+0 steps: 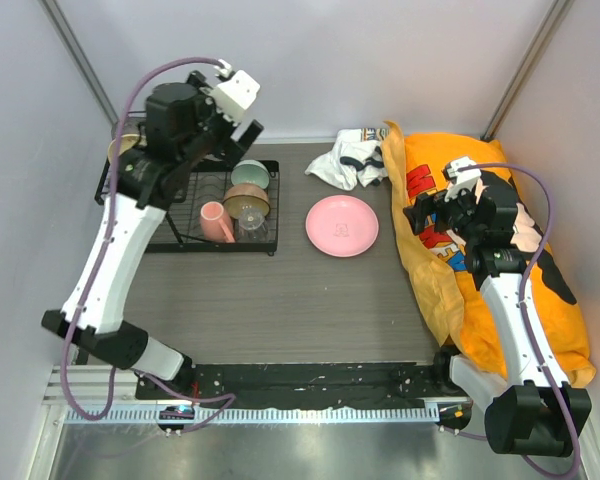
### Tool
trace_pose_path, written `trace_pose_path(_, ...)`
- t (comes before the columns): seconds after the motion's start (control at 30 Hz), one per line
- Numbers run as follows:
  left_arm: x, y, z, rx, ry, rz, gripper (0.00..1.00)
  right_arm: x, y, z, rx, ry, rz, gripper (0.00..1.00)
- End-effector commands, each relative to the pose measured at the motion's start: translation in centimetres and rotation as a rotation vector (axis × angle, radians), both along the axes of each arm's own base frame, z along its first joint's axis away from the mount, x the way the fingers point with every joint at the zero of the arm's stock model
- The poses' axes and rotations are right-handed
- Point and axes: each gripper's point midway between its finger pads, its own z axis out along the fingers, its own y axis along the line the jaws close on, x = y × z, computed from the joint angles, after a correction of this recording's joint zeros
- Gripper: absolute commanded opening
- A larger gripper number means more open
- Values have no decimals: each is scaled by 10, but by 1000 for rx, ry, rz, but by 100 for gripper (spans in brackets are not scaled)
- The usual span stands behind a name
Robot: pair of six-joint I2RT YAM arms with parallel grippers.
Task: Unload the mixed dishes from the dish rack
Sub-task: Pick up the plate from the dish rack.
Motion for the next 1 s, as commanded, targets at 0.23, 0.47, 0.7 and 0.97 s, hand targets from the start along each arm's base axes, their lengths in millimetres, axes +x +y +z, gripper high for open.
trace_pose_path(0.23,-38,122,45,366,-129,77,100,-3,7,19,14,-53,40,99)
trace_pose_path(0.47,-40,157,30,609,-90,-18,100,-2,8,18,15,-46,48,100)
trace_pose_path(0.7,-22,174,4,777,-3,-102,100,-1,7,15,14,-34,48,100)
trace_pose_path(0.97,1,191,-20,939,61,-177,100,-1,7,12,8,-28,52,100)
